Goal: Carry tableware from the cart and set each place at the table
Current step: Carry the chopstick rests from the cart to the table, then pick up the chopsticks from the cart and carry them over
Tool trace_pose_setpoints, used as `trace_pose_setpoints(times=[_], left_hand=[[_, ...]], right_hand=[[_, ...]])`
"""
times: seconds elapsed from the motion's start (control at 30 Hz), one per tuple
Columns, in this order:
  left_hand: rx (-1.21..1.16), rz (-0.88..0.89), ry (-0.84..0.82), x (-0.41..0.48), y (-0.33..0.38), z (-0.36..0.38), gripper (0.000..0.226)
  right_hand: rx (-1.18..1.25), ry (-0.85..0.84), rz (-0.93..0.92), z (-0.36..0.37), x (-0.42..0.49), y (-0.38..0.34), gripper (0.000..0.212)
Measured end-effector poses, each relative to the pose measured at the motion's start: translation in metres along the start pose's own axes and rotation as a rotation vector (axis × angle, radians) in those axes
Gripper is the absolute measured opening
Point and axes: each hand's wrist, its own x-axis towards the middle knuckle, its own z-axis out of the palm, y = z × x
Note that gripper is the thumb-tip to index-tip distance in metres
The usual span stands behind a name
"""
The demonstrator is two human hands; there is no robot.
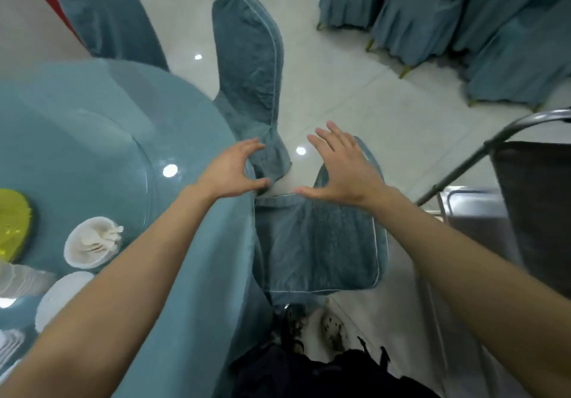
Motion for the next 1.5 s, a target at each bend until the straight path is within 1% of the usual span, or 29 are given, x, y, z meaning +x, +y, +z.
trace_pose_setpoints(times=[0.17, 0.37, 0.53, 0.8, 1.0, 1.1, 1.27, 1.5], left_hand=[[-0.01, 0.213, -0.065, 0.056, 0.051, 0.008, 0.091], [0.016, 0.46, -0.152, 0.109, 0.132, 0.026, 0.089], [0.032, 0.608, -0.22, 0.139, 0.204, 0.051, 0.088], [0.088, 0.732, -0.321, 0.171, 0.294, 0.094, 0.087], [0.128, 0.796, -0.365, 0.204, 0.373, 0.131, 0.088], [0.133, 0.84, -0.386, 0.224, 0.422, 0.157, 0.091], [0.152, 0.862, -0.464, 0.269, 0.516, 0.209, 0.091], [0.267, 0.958, -0.534, 0.323, 0.646, 0.281, 0.092]], right_hand=[[-0.049, 0.059, 0.213, -0.012, -0.048, 0.039, 0.122], [-0.055, 0.115, 0.471, -0.028, -0.116, 0.076, 0.123], [-0.04, 0.127, 0.652, -0.034, -0.173, 0.106, 0.121], [0.011, 0.187, 0.853, -0.037, -0.235, 0.156, 0.118], [0.032, 0.205, 0.948, -0.048, -0.283, 0.212, 0.119], [0.03, 0.212, 1.005, -0.052, -0.308, 0.255, 0.118], [0.053, 0.202, 1.093, -0.058, -0.348, 0.343, 0.12], [0.11, 0.184, 1.209, -0.066, -0.406, 0.452, 0.118]])
